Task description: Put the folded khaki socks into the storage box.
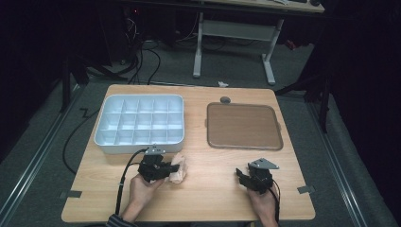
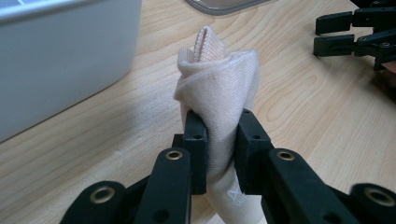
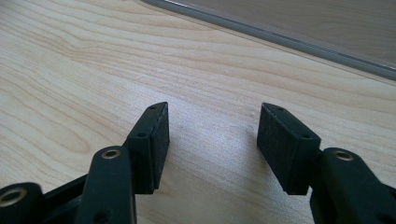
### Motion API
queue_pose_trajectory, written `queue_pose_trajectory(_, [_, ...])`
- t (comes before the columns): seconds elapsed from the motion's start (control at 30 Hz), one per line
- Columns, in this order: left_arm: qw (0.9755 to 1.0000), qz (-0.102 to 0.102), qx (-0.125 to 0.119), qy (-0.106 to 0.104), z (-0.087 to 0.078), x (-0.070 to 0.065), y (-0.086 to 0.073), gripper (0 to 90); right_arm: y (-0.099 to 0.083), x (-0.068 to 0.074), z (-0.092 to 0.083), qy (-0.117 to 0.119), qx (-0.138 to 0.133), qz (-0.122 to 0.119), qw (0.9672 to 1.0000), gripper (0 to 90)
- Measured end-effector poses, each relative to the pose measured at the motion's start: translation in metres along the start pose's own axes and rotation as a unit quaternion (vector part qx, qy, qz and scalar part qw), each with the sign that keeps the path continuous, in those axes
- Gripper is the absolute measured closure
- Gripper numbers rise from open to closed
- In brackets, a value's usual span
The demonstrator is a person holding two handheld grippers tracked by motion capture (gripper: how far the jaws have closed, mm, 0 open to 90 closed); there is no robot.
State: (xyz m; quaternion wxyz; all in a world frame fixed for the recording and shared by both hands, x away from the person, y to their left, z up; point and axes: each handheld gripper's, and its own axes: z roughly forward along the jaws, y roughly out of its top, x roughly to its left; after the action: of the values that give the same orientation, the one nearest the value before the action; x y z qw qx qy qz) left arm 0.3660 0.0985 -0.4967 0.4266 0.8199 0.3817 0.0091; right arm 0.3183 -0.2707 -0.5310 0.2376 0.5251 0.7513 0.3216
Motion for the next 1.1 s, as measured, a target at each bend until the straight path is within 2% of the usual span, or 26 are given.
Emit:
queue_pose_trajectory(0.33, [0.9999,0.000,-0.011,-0.002,-0.012,0.003,0.004,77.5,0.000,0.000,0.000,0.000,0.001,0.001,1.0000,43.5])
queue_pose_trajectory(1.1, [0.9999,-0.001,-0.016,0.004,-0.026,0.011,0.005,77.5,0.000,0.000,0.000,0.001,0.001,-0.002,1.0000,43.0])
